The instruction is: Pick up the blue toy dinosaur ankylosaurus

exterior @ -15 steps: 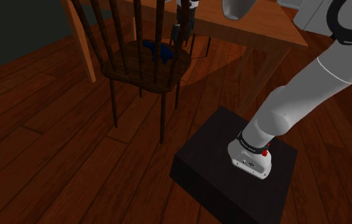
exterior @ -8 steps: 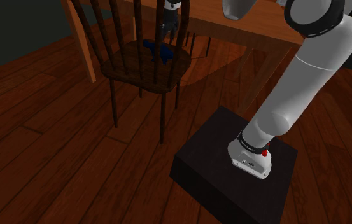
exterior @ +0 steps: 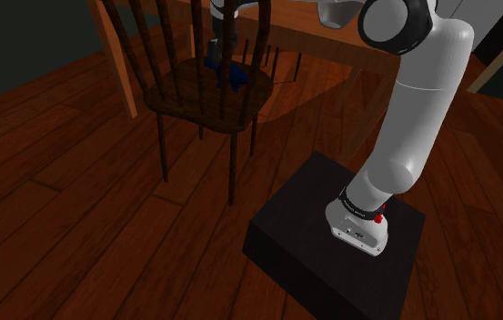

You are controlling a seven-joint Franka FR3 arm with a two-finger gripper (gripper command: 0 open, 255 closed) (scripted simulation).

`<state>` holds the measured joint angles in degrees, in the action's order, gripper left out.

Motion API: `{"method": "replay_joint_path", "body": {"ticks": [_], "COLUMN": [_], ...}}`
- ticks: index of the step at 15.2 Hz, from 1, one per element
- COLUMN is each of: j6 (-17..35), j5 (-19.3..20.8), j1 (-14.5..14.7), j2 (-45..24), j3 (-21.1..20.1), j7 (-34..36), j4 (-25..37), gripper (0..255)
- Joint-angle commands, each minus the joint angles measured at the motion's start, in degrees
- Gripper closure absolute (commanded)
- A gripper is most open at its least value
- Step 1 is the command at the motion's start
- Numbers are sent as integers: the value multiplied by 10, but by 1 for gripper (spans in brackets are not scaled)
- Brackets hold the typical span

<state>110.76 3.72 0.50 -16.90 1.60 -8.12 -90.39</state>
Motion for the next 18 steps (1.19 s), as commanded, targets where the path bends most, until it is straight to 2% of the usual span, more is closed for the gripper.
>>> {"method": "replay_joint_path", "body": {"ticks": [1, 6, 7, 16, 18], "j6": [12, 38, 37, 38, 23], "j5": [0, 1, 1, 1, 1], "j1": [0, 0, 0, 0, 0], "j2": [-5, -10, -10, -10, -7], "j3": [0, 0, 0, 0, 0], "j7": [1, 3, 3, 3, 2], "j4": [-7, -28, -27, -27, -16], "gripper": [0, 0, 255, 255, 255]}}
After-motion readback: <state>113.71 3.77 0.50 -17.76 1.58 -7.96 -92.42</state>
